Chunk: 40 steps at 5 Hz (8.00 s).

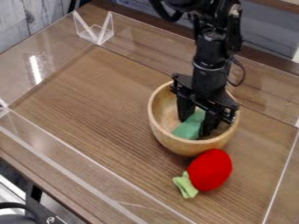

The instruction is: Remove the green block from the brown bowl and put it on the table

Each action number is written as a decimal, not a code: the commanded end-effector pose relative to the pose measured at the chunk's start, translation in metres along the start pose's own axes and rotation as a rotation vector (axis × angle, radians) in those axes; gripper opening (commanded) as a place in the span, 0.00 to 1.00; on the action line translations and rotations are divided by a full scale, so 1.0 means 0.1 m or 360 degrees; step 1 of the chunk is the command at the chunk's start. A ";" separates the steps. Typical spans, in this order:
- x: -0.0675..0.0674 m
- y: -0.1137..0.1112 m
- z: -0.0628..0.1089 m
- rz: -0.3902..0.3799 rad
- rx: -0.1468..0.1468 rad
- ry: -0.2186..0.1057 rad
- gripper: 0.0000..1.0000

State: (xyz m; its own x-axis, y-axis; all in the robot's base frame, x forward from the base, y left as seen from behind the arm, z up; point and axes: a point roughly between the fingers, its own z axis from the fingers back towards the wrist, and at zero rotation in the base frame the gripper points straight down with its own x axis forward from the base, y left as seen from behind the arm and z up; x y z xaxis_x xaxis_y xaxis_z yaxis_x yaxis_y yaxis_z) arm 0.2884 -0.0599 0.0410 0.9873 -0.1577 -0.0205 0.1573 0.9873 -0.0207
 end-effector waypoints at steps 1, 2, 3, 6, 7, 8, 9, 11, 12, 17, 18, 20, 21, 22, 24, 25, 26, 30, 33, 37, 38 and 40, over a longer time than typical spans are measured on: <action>0.11 -0.09 0.38 0.0054 0.0005 -0.0164 0.00; 0.09 -0.10 0.51 0.0089 0.0014 -0.0231 0.00; 0.07 -0.09 0.70 0.0130 0.0023 -0.0310 0.00; 0.09 0.04 1.01 0.0044 0.0023 -0.0383 0.00; 0.07 0.21 1.17 0.0040 0.0039 -0.0413 0.00; 0.07 0.41 1.31 0.0161 0.0074 -0.0458 0.00; 0.02 0.68 1.35 0.0273 0.0128 -0.0478 0.00; -0.21 1.41 1.19 0.0209 0.0199 -0.0449 0.00; -0.18 1.56 1.08 0.0219 0.0210 -0.0440 0.00; 0.37 1.91 0.63 0.0006 0.0257 -0.0460 0.00; 0.43 1.92 0.60 -0.0023 0.0266 -0.0460 0.00; -0.18 1.88 0.56 0.0097 0.0249 -0.0416 0.00; -0.47 1.91 0.47 0.0138 0.0246 -0.0394 0.00; -0.62 1.85 0.32 0.0154 0.0244 -0.0371 0.00; -0.80 1.76 -0.04 0.0146 0.0213 -0.0334 0.00; -0.86 1.73 -0.12 0.0121 0.0171 -0.0317 0.00; -0.93 1.84 -0.14 0.0203 0.0129 -0.0301 1.00; -1.05 1.64 -0.11 0.0329 0.0047 -0.0256 0.00; -0.95 1.65 -0.13 0.0163 -0.0006 -0.0218 0.00; -0.82 1.62 0.03 0.0234 -0.0075 -0.0178 0.00; -0.83 1.65 0.10 0.0226 -0.0083 -0.0166 0.00; -0.76 1.66 0.18 0.0197 -0.0118 -0.0194 1.00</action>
State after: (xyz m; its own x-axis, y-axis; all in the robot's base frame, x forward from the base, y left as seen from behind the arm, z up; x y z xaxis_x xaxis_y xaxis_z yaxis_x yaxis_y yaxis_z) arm 0.2329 0.1104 0.0431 0.9985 -0.0299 0.0449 0.0354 0.9914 -0.1263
